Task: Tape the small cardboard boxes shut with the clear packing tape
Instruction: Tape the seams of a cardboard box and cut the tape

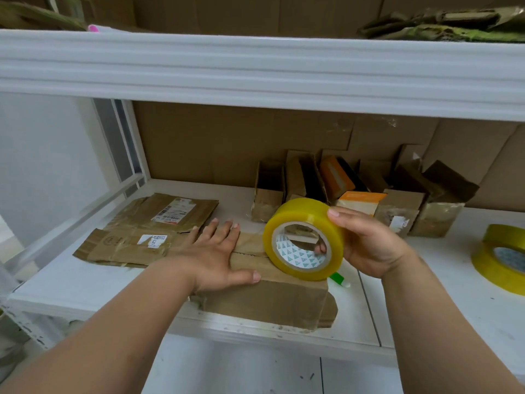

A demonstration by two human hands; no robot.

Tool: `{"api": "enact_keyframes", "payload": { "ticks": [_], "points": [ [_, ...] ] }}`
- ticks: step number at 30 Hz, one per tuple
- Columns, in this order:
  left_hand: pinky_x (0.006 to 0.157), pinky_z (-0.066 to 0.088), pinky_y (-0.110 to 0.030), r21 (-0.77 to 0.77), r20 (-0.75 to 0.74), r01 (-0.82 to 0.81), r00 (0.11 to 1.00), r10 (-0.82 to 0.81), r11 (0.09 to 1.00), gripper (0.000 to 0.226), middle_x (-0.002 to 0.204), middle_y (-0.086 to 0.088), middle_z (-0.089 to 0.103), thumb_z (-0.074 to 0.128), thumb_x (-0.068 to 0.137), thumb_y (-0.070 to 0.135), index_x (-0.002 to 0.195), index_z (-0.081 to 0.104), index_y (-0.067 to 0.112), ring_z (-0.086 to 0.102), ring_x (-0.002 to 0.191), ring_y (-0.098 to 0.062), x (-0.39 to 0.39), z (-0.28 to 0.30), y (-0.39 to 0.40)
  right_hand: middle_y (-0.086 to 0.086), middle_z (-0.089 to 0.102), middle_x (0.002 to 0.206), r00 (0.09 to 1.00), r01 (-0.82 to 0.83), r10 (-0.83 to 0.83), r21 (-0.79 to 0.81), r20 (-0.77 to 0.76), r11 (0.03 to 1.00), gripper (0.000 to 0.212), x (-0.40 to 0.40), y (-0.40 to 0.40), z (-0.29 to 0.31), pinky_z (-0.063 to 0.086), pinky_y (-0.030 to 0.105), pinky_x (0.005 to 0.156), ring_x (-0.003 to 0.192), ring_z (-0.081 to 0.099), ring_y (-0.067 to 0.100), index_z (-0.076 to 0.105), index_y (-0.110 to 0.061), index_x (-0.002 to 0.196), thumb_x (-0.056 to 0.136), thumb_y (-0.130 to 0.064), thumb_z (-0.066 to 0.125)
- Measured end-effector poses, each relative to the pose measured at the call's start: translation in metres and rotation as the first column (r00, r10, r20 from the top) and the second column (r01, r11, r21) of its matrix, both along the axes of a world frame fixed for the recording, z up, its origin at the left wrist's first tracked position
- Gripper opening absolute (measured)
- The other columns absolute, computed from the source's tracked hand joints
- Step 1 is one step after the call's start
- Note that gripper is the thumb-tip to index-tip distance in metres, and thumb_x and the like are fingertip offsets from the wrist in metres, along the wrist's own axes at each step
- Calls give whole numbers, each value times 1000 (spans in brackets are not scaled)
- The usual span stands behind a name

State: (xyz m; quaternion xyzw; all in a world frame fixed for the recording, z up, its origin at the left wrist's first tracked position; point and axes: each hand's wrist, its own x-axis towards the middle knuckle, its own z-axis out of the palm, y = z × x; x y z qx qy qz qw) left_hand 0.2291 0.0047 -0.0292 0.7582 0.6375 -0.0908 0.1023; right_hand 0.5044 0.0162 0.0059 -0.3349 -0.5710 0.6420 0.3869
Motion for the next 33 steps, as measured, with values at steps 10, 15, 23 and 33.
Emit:
{"api": "enact_keyframes", "payload": {
  "ticks": [10,15,23,33],
  "points": [
    [122,-8,-49,4,30,-89,996,89,996,147,162,10,-22,3,30,106,154,-20,31,-25,148,-23,20,-5,1,25,71,101,984,117,-133,137,116,984,57,-1,5,11,57,41,79,91,69,35,70,2,105,71,-43,74],
    [122,-8,-48,12,33,-78,996,77,997,143,161,11,-25,6,35,107,152,-24,30,-25,148,-22,19,-6,1,16,73,82,975,151,-173,155,140,976,35,27,10,18,56,36,68,74,71,29,72,-8,82,65,-39,78],
    [122,-10,-46,-12,45,-89,995,89,996,147,161,11,-26,7,32,108,153,-21,30,-26,148,-21,19,-3,-1,12,74,85,903,288,-315,133,291,948,33,73,14,8,55,40,76,82,68,30,75,-10,85,55,-23,69],
    [119,-17,-45,-118,98,-113,987,125,986,130,159,14,-29,30,51,101,153,-17,37,-30,146,-17,22,5,-1,18,73,91,821,204,-255,155,511,967,11,77,14,-10,52,42,87,87,68,31,76,-14,84,76,-22,75]
  ]
}}
